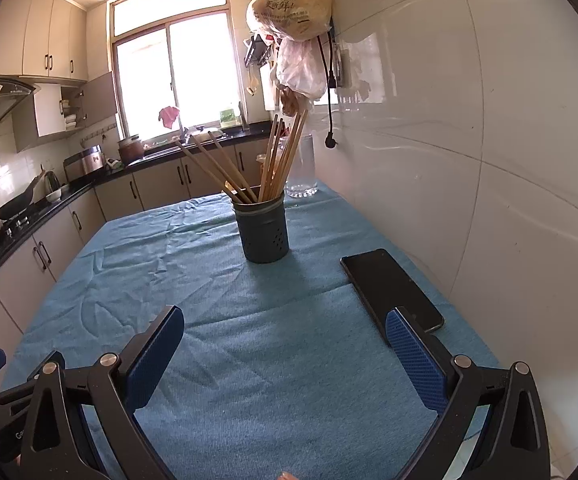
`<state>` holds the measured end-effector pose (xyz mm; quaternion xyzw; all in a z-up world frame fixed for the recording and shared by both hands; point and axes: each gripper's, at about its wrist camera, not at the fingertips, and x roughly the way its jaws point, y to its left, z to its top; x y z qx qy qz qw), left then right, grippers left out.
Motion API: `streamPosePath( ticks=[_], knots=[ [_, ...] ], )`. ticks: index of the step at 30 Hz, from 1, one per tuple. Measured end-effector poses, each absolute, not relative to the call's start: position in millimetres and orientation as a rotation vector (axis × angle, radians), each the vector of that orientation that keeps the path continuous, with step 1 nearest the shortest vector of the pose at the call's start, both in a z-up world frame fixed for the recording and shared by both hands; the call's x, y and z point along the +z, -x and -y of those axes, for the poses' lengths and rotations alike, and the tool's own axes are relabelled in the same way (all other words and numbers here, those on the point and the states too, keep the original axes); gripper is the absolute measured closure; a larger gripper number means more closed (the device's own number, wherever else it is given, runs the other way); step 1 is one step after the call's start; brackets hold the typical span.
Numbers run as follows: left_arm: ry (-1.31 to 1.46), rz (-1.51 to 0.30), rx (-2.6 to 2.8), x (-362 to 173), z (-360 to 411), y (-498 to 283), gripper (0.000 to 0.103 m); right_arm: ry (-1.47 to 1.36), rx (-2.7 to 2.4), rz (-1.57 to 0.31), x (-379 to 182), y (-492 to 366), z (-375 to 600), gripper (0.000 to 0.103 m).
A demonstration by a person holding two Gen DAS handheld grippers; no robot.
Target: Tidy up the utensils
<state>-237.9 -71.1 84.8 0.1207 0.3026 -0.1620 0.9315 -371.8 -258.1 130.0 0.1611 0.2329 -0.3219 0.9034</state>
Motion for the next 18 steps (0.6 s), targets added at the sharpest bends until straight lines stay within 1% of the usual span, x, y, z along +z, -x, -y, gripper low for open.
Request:
streamPosePath(
  ticks=[18],
  knots=[
    [-0.245,-0.634,-0.345,81.0,71.6,236.4,0.005,-0.311,-0.656,-0.510,125.1,364.4,252.7,0.000]
  ],
)
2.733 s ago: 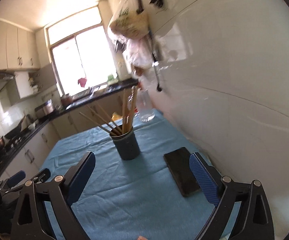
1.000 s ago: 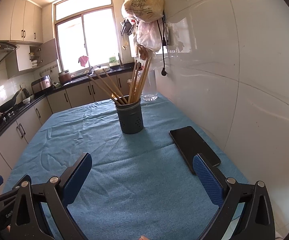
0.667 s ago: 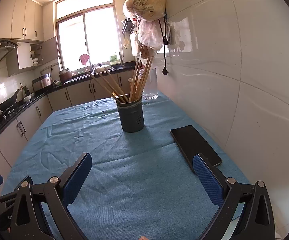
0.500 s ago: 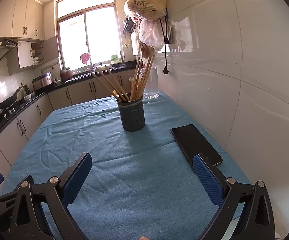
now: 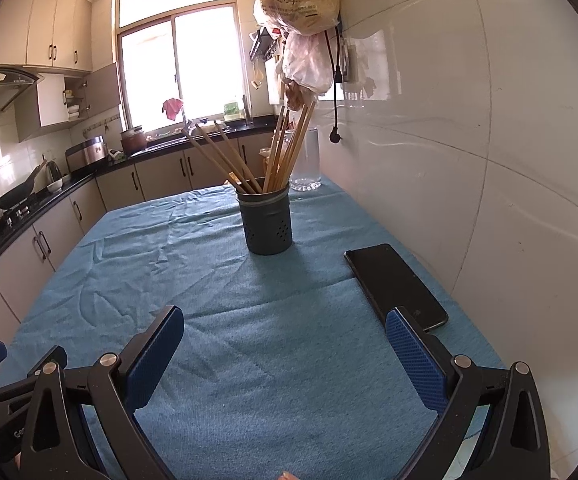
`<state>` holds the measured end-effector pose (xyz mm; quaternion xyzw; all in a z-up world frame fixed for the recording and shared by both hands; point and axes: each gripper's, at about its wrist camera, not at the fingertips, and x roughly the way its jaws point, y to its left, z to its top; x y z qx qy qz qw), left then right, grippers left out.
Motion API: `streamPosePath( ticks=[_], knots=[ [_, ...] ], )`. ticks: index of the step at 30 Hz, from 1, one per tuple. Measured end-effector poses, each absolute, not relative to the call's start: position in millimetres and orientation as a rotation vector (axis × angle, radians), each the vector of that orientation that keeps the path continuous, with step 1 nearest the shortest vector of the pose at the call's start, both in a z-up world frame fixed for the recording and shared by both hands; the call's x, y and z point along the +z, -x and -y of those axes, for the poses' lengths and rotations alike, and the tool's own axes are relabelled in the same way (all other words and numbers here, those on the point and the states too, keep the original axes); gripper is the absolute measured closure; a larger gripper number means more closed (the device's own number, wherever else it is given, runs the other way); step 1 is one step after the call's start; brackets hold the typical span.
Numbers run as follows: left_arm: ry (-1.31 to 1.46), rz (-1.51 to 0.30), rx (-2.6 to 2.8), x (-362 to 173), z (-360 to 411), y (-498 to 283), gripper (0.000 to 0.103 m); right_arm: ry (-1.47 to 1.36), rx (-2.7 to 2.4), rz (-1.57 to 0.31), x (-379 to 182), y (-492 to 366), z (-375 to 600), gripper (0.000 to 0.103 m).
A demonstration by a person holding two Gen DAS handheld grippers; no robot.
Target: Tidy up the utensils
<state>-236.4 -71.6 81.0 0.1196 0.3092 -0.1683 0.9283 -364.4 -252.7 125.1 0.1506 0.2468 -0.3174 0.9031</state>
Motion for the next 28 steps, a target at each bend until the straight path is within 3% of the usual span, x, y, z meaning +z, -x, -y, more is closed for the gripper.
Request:
streamPosePath(
  ticks=[28],
  knots=[
    [-0.251,-0.662,-0.324,78,67,221,0.005,-0.316,-0.635,-0.553,121,354,252,0.000]
  ],
)
